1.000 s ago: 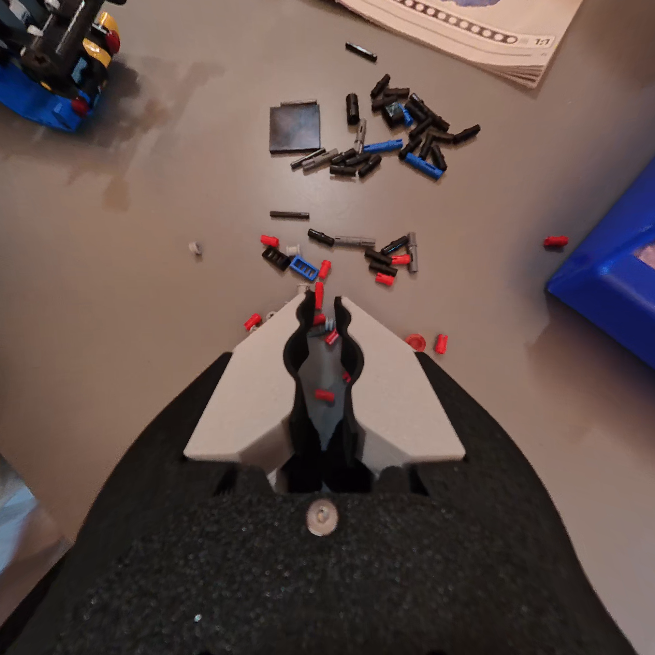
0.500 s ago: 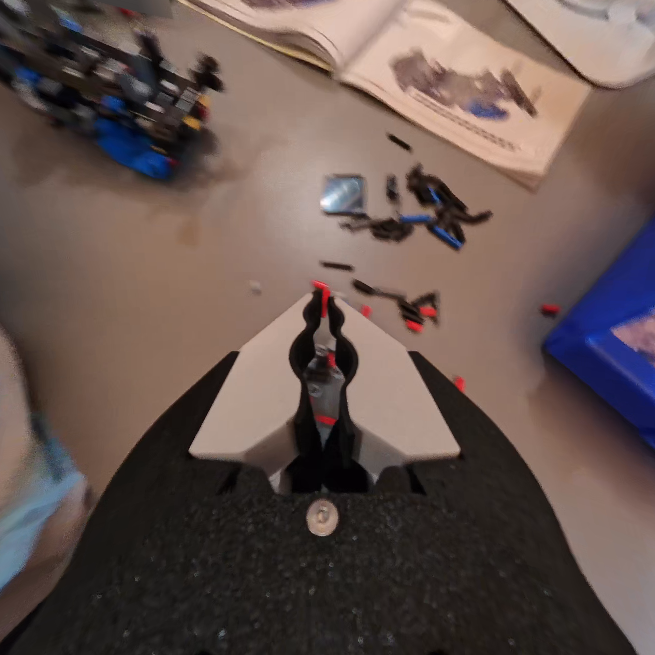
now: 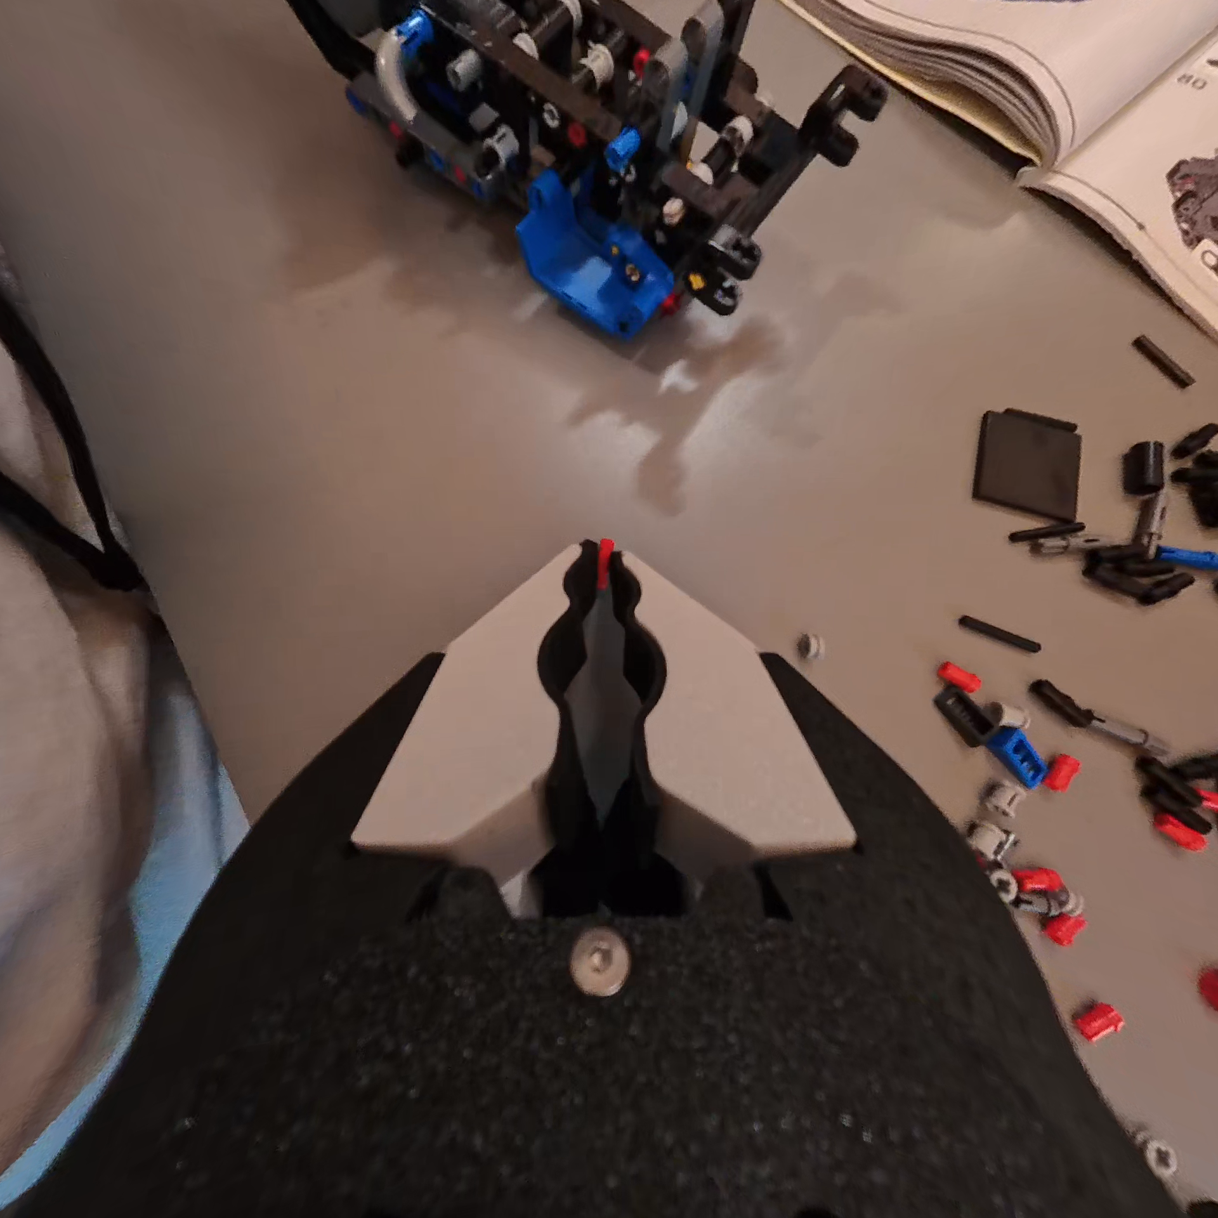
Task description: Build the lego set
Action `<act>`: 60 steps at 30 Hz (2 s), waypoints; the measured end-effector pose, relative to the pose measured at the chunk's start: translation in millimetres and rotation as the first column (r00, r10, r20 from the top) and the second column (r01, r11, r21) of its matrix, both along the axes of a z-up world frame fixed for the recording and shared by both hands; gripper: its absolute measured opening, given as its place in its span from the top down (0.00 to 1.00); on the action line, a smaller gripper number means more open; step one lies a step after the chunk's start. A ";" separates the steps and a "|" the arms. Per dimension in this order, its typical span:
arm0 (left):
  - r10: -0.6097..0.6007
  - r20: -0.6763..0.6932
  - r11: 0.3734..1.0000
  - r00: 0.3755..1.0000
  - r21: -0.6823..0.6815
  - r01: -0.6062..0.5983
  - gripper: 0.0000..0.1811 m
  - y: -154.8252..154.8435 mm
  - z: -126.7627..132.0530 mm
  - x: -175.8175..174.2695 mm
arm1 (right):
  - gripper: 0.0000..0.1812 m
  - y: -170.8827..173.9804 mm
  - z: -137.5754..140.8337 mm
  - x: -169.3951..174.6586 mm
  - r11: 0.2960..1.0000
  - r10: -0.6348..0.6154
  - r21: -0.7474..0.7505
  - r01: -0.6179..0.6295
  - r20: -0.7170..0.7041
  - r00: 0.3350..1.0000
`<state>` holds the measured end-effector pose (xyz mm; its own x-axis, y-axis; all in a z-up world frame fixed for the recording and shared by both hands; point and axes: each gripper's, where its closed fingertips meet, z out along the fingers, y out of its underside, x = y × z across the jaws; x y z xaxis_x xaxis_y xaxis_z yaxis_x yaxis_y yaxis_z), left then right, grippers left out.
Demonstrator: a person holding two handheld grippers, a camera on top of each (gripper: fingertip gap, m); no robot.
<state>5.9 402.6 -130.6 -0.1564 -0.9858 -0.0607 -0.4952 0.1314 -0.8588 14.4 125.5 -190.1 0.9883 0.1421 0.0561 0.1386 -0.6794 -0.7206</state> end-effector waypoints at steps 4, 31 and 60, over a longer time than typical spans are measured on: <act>0.000 -0.002 1.000 1.000 0.020 0.000 0.89 -0.3 -1.2 0.2 | 0.95 -1.4 0.2 3.3 0.999 -0.039 0.017 0.040 -0.035 0.999; -0.016 -0.026 0.999 1.000 0.036 0.017 0.89 -7.2 -6.8 1.5 | 0.90 -110.7 -0.4 110.1 0.908 -0.420 0.010 0.420 0.009 0.908; -0.027 -0.035 0.999 0.999 0.025 0.028 0.89 -7.8 -8.5 0.4 | 0.92 14.4 -0.5 35.2 0.996 -0.075 0.040 0.074 0.024 0.997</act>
